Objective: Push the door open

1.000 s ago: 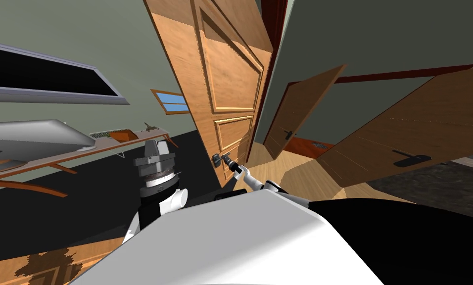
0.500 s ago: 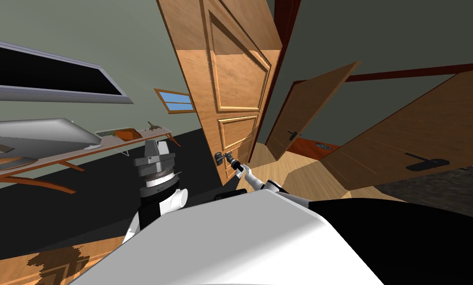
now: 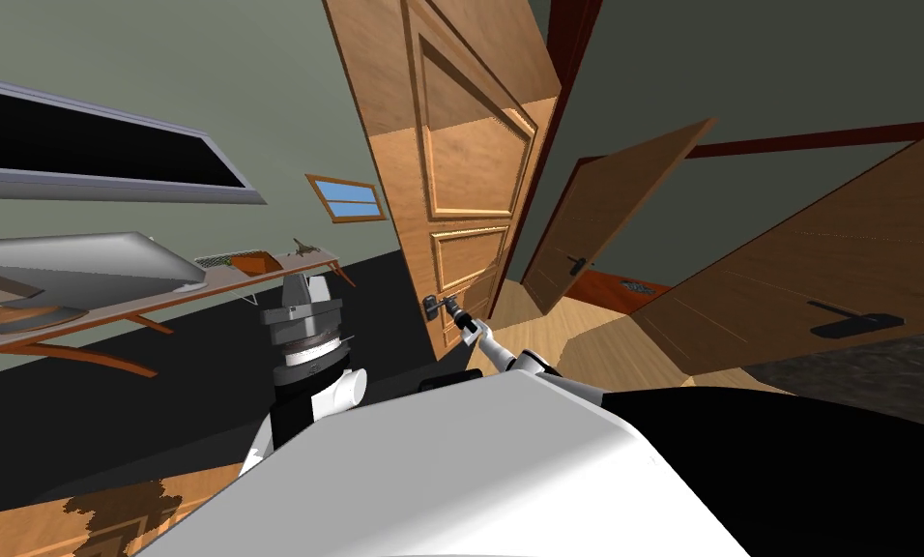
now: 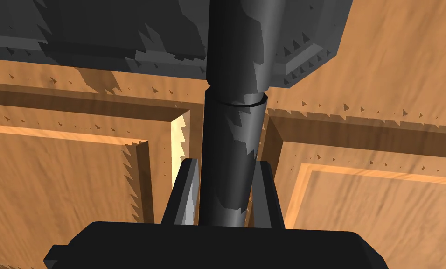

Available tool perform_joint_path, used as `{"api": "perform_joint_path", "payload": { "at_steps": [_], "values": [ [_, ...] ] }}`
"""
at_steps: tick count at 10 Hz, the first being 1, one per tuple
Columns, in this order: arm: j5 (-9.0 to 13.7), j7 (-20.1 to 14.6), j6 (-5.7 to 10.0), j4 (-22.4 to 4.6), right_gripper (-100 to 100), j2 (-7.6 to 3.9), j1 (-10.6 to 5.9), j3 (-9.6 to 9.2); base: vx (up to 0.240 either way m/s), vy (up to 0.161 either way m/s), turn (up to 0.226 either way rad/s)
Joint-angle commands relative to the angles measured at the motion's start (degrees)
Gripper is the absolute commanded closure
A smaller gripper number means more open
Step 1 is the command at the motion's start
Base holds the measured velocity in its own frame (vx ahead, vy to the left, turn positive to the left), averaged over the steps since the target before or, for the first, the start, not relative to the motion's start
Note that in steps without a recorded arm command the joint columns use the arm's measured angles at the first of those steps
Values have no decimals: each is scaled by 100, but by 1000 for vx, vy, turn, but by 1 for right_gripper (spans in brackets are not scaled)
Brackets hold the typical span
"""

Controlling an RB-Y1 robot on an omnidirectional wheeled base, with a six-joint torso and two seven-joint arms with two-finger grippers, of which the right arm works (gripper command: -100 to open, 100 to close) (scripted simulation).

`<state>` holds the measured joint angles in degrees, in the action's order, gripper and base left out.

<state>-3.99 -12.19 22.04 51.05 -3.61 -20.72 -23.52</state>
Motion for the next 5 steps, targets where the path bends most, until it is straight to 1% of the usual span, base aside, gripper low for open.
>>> {"api": "perform_joint_path", "payload": {
  "at_steps": [1,3,4,5],
  "values": [
    [-4,-29,34,-41,100,-97,-70,221,32,94,33],
    [-35,-22,52,-115,100,-88,-100,416,42,108,29],
    [-35,-22,52,-61,100,-88,-100,416,38,65,-20],
    [-50,-19,61,-151,100,-81,-114,508,26,52,28]
  ]
}}
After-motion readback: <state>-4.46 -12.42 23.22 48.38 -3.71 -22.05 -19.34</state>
